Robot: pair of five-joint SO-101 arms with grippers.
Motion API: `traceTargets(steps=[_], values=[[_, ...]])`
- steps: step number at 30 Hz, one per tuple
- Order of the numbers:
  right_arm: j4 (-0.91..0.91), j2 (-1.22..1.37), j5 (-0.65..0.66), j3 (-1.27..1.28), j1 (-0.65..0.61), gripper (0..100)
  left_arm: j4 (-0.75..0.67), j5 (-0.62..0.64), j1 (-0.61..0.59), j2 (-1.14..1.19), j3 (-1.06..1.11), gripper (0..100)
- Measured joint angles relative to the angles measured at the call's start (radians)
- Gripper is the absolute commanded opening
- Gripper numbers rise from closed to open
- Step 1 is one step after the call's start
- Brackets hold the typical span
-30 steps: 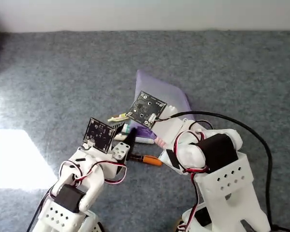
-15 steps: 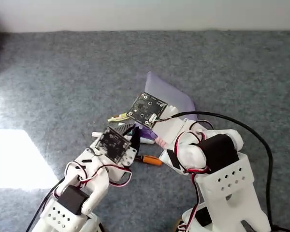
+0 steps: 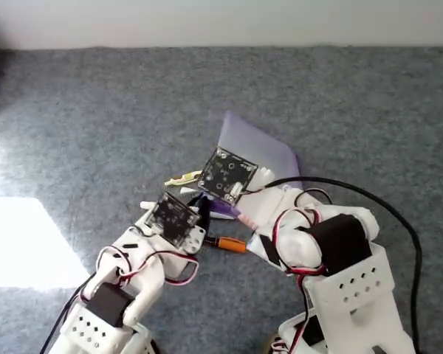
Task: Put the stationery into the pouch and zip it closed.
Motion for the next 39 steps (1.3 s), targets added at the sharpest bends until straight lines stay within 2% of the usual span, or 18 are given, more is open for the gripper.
traceTargets(steps=[7, 15, 24, 31, 39], values=[[0.0, -0.083, 0.089, 0.094, 0.123, 0.9, 0.078, 0.16, -0.117, 0.0, 0.0, 1], [0.0, -0.155, 0.16, 0.104, 0.281, 0.9, 0.101, 0.169, -0.13, -0.002, 0.0, 1], [0.0, -0.21, 0.336, 0.104, 0.566, 0.9, 0.101, 0.178, -0.132, -0.002, 0.0, 1], [0.0, -0.21, 0.344, 0.104, 0.583, 0.9, 0.101, 0.178, -0.132, -0.002, -0.002, 1], [0.0, -0.213, 0.209, 0.104, 0.583, 0.9, 0.127, 0.178, -0.132, 0.0, -0.023, 1]])
